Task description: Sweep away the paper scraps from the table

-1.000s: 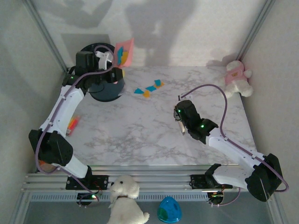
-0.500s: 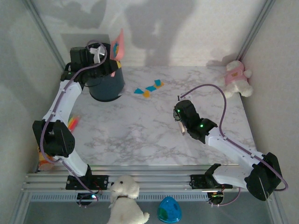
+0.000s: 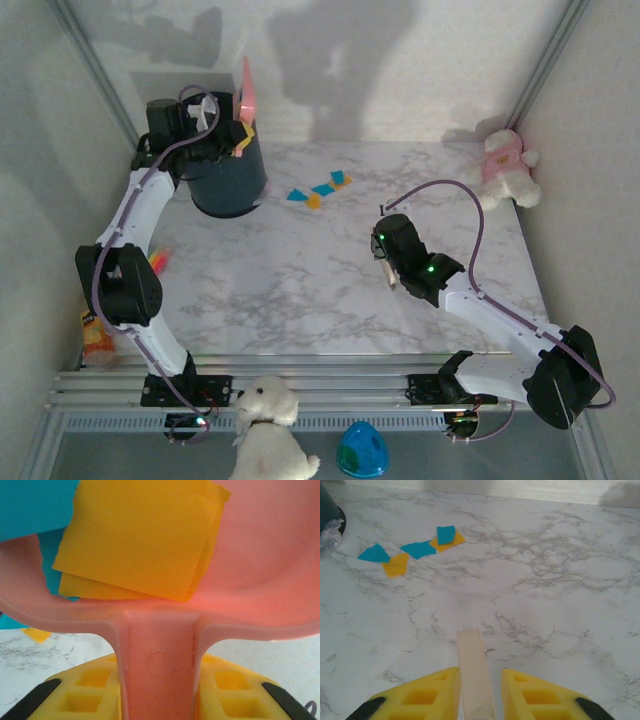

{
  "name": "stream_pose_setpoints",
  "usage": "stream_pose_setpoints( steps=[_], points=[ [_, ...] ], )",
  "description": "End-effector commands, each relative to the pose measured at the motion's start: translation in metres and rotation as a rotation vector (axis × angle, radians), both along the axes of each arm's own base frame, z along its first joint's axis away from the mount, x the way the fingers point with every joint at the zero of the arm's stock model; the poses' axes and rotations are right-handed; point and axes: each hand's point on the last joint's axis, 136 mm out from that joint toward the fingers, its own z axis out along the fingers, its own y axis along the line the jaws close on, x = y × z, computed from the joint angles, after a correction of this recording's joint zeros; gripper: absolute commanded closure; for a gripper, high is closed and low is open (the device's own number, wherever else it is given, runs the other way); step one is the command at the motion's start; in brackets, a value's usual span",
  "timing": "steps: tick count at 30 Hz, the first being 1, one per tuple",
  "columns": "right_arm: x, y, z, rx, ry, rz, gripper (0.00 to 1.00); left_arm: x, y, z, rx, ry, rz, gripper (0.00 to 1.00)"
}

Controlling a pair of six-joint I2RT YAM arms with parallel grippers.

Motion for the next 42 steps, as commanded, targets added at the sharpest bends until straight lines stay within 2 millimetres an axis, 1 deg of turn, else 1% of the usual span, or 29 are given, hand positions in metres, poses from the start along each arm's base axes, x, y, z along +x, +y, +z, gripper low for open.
stream_pose_setpoints(
  steps=[1, 10, 19, 23, 25, 31, 35, 42],
  points=[
    [0.007, 0.003, 0.017, 0.038, -0.03, -0.011, 1.0, 0.009, 0.005, 0.023, -0.072, -0.033, 0.012, 1.0],
    [0.007, 0.002, 0.016, 0.03, -0.025, -0.015, 1.0, 0.018, 0.015, 0.017, -0.179, 0.058, 0.066, 1.0],
    [0.006, 0.002, 0.015, 0.03, -0.024, -0.015, 1.0, 0.022, 0.022, 0.026, -0.302, 0.074, 0.116, 1.0],
    [0.006, -0.001, 0.016, 0.031, -0.028, -0.022, 1.0, 0.02, 0.023, 0.035, -0.355, 0.068, 0.129, 1.0],
    [0.006, -0.001, 0.016, 0.029, -0.029, -0.023, 1.0, 0.018, 0.024, 0.043, -0.377, 0.046, 0.129, 1.0],
    [0.006, 0.0, 0.016, 0.029, -0.026, -0.018, 1.0, 0.015, 0.024, 0.052, -0.441, 0.044, 0.132, 1.0],
    [0.006, 0.0, 0.016, 0.03, -0.027, -0.019, 1.0, 0.017, 0.028, 0.048, -0.459, 0.058, 0.159, 1.0],
    [0.006, 0.0, 0.017, 0.027, -0.026, -0.018, 1.0, 0.014, 0.029, 0.051, -0.555, 0.064, 0.156, 1.0]
  ],
)
